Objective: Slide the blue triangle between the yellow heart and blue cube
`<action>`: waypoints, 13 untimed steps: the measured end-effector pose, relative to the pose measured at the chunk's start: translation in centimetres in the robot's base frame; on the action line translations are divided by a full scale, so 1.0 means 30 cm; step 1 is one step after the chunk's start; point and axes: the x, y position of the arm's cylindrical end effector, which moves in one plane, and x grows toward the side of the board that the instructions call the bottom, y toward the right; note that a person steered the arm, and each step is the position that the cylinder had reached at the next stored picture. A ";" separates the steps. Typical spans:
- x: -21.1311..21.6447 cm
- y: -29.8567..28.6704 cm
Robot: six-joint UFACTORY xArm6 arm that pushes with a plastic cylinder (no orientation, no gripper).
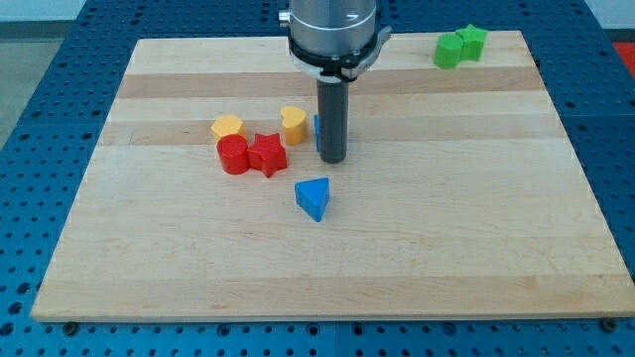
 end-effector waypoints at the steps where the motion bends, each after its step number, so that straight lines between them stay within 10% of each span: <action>1: -0.023 0.000; 4: 0.241 0.210; 6: 0.542 -0.087; 13: 0.142 0.145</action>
